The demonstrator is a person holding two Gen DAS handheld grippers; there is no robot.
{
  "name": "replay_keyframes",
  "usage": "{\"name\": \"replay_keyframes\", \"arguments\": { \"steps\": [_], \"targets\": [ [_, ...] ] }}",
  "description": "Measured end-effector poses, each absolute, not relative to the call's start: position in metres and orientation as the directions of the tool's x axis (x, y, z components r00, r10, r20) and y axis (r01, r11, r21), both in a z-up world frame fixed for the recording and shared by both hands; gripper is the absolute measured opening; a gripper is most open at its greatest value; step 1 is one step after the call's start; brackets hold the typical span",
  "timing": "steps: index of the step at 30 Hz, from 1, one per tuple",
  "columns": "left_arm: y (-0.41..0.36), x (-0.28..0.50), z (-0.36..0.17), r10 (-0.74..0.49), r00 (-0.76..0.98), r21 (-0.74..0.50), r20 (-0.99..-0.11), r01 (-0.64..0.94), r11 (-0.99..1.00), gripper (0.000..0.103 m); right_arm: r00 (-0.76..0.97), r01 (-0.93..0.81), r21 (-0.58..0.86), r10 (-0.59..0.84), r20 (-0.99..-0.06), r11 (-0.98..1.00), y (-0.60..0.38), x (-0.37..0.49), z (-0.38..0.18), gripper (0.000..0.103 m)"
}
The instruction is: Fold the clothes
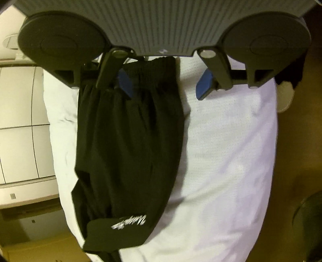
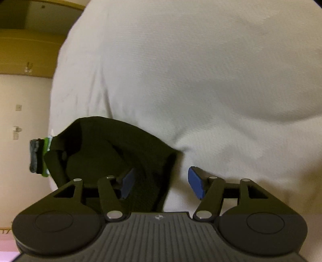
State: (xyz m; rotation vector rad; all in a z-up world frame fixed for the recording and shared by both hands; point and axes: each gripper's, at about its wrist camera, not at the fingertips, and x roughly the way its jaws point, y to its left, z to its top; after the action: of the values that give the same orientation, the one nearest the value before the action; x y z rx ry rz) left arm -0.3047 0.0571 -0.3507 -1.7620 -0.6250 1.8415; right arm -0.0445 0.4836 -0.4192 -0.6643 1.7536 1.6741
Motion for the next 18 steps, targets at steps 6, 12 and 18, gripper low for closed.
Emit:
{"name": "replay_keyframes", "arguments": {
  "steps": [6,12,18],
  "targets": [
    [0.075,-0.293,-0.371,0.662,-0.051,-0.663,-0.748,0.004,-0.748,0.059,-0.67,-0.742,0.67,0.051,-0.741,-0.012,0.491,-0.054,-0.442,0.062],
    [0.081,-0.288,-0.374,0.701,-0.024,-0.702,-0.713,0.031,-0.712,0.03,-0.691,-0.722,0.687,0.044,-0.721,-0.075,0.487,-0.061,-0.441,0.059],
    [0.084,-0.294,-0.388,0.724,-0.035,-0.723,-0.689,0.105,-0.683,0.033,-0.698,-0.715,0.695,0.031,-0.715,-0.076,0.487,-0.055,-0.446,0.056]
  ]
}}
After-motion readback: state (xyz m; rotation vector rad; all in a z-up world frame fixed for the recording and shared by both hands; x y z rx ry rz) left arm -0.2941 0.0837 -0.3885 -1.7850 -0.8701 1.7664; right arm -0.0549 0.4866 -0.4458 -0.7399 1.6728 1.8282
